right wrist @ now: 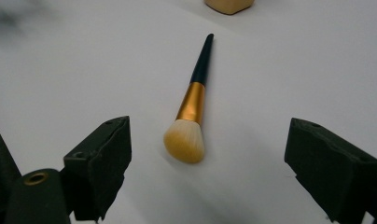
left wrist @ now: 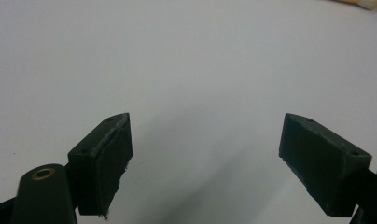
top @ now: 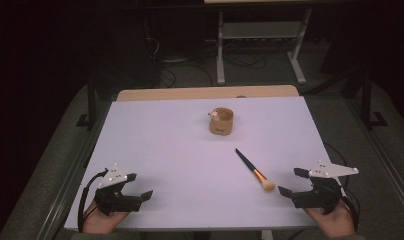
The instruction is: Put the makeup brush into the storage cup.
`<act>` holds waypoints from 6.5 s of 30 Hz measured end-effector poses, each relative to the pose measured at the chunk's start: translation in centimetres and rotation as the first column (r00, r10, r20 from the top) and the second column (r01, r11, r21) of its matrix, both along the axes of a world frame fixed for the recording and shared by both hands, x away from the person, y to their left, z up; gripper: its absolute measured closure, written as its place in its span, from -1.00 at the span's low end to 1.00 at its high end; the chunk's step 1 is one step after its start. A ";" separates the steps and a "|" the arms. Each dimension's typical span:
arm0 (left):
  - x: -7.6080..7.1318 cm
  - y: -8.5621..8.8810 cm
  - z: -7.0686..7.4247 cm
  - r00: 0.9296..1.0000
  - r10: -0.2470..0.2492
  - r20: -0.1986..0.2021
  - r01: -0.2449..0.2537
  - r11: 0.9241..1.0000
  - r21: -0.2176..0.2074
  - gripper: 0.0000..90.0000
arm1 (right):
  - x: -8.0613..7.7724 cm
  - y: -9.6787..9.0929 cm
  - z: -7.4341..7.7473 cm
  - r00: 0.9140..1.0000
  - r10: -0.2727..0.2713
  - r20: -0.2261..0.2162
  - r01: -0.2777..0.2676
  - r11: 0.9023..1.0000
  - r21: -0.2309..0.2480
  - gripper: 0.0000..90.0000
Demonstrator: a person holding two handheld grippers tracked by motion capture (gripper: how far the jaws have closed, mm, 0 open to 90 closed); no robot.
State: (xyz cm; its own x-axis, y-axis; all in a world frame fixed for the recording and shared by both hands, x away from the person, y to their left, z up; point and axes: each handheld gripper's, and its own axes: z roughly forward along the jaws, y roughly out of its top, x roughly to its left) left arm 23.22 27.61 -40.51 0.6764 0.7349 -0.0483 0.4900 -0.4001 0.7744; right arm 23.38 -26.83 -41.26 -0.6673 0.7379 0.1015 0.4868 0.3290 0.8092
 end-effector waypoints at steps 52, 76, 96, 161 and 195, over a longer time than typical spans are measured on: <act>0.6 -0.1 0.0 1.000 -0.003 -0.008 0.003 1.000 -0.003 -0.61 | 7.0 6.4 1.8 0.981 0.032 -0.192 -0.055 0.992 -0.115 -0.48; 0.8 -0.3 -0.2 1.000 -0.009 -0.008 0.009 1.000 -0.011 -0.59 | 8.5 8.8 -1.6 0.946 0.013 -0.324 -0.088 0.972 -0.219 0.17; 0.8 -0.4 -0.2 1.000 -0.008 -0.015 0.008 1.000 -0.010 -0.58 | 8.1 9.9 -1.8 0.957 -0.046 -0.285 -0.052 0.944 -0.326 0.56; 1.9 -4.0 2.7 0.988 -0.153 -0.010 0.153 0.988 0.032 -0.50 | 6.6 9.3 4.6 0.963 0.165 -0.213 -0.202 0.966 -0.163 0.58; 2.9 -13.6 5.5 0.837 -0.537 -0.103 0.547 0.820 0.167 -0.27 | 3.9 18.4 7.4 0.798 0.566 -0.208 -0.601 0.776 -0.192 0.58</act>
State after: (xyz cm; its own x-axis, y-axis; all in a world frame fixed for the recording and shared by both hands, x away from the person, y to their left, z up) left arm 26.07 14.01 -35.04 0.9685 0.2490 0.0054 0.1875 -0.7433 0.6422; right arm 27.24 -8.41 -33.87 -0.9701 0.2235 0.0949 0.2340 0.7558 0.6116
